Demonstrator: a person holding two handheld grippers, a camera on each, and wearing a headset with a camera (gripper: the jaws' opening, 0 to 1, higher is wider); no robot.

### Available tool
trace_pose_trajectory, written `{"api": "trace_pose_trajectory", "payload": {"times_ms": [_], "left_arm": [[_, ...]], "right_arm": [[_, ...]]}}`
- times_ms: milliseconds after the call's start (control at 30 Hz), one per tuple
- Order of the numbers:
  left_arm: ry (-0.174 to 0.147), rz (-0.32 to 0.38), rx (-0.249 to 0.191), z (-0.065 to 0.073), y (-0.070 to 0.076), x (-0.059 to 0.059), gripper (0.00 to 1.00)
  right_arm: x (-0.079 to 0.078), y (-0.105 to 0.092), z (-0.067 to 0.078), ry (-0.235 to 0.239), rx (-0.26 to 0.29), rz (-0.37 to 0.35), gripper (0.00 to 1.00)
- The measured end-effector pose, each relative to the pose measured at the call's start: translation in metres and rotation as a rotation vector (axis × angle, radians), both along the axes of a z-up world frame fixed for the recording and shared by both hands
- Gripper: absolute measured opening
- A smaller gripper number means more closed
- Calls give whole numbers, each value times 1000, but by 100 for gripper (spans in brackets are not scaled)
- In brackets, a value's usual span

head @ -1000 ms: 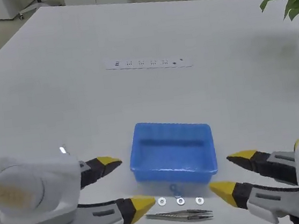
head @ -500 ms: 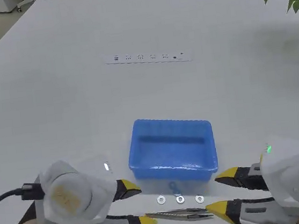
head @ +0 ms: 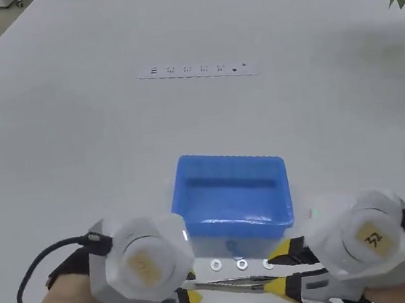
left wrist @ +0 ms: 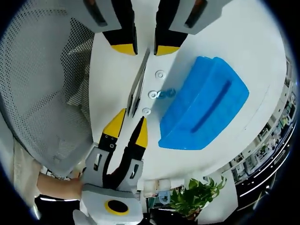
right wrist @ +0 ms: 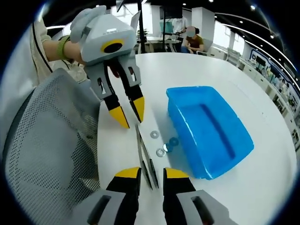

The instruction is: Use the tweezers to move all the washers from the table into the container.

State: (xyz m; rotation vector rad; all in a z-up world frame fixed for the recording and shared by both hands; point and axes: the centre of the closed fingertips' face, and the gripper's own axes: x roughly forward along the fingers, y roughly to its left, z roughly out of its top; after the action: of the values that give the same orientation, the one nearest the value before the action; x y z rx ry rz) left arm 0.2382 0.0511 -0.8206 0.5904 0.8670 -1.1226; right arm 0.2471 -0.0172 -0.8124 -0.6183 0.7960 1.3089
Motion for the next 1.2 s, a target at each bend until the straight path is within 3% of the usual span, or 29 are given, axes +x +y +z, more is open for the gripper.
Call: {"api": "trace_pose_trajectory", "payload": {"times_ms": [400, 767, 1000, 1200], "left_arm": [[12, -28, 3, -4, -6, 4, 4], [16, -41, -1, -6, -7, 4, 0], [-16, -25, -65, 20, -10, 3, 0], [-69, -59, -89, 47, -18, 0, 0]], "right_arm": [[-6, 12, -18, -19, -69, 132, 11], [-3, 13, -18, -41, -61, 129, 8], [-1, 12, -15, -42, -47, 122, 7], [-2, 13, -8, -62, -39, 137, 7]]}}
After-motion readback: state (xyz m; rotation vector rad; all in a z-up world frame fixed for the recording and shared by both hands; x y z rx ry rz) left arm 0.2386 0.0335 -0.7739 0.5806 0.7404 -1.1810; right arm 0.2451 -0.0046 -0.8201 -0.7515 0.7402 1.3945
